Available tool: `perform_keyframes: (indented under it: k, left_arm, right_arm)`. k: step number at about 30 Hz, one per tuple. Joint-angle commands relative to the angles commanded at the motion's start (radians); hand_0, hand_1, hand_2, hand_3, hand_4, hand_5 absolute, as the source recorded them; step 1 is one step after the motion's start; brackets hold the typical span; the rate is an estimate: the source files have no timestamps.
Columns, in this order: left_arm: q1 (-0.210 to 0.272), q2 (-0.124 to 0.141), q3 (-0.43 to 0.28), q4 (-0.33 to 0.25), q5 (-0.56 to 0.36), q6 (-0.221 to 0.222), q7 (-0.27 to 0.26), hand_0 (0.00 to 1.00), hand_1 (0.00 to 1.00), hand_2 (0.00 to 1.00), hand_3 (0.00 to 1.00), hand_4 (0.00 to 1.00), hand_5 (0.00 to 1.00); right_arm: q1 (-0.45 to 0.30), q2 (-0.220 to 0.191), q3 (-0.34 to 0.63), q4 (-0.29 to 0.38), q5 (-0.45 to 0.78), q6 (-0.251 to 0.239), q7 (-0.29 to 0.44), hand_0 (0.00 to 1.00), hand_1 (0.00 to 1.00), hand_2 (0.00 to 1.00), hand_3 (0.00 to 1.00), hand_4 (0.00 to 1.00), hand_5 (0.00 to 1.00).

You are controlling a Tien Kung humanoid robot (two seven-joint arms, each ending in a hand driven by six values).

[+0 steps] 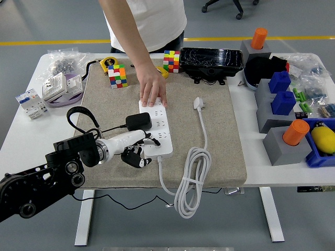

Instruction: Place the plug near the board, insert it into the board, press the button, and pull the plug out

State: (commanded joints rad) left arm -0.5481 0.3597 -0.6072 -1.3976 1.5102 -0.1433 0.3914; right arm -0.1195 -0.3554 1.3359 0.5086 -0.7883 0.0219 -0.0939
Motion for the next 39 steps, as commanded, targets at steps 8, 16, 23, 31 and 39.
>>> perform_keyframes:
  k: [8, 16, 23, 31, 39]
  left_arm:
    - [0.003, -0.004, 0.013, 0.019, -0.003, -0.008, 0.016, 0.109, 0.047, 0.145, 0.762, 0.614, 0.002]
    - [0.016, 0.0, -0.034, -0.004, -0.079, 0.041, -0.07, 0.11, 0.047, 0.144, 0.685, 0.624, 0.002]
    - [0.043, 0.001, -0.067, 0.015, -0.172, 0.184, -0.228, 0.125, 0.055, 0.154, 0.596, 0.76, 0.031]
    - [0.064, 0.003, -0.093, 0.016, -0.186, 0.233, -0.264, 0.16, 0.062, 0.166, 0.588, 0.775, 0.053]
    - [0.065, 0.003, -0.099, 0.014, -0.182, 0.224, -0.254, 0.162, 0.066, 0.175, 0.597, 0.763, 0.066]
  right_arm:
    - [-0.001, 0.002, -0.001, 0.0, 0.001, 0.0, 0.0, 0.674, 0.678, 0.673, 0.588, 0.983, 0.529]
    - [-0.004, 0.004, 0.004, -0.002, 0.001, -0.001, 0.0, 0.674, 0.676, 0.672, 0.588, 0.983, 0.53]
    - [-0.004, 0.008, 0.007, -0.001, 0.0, -0.001, 0.001, 0.677, 0.676, 0.673, 0.588, 0.983, 0.53]
    - [-0.007, 0.012, 0.008, -0.002, 0.0, -0.001, 0.001, 0.675, 0.677, 0.672, 0.588, 0.983, 0.529]
    - [-0.008, 0.015, 0.011, -0.002, 0.0, -0.001, 0.001, 0.675, 0.677, 0.672, 0.588, 0.983, 0.529]
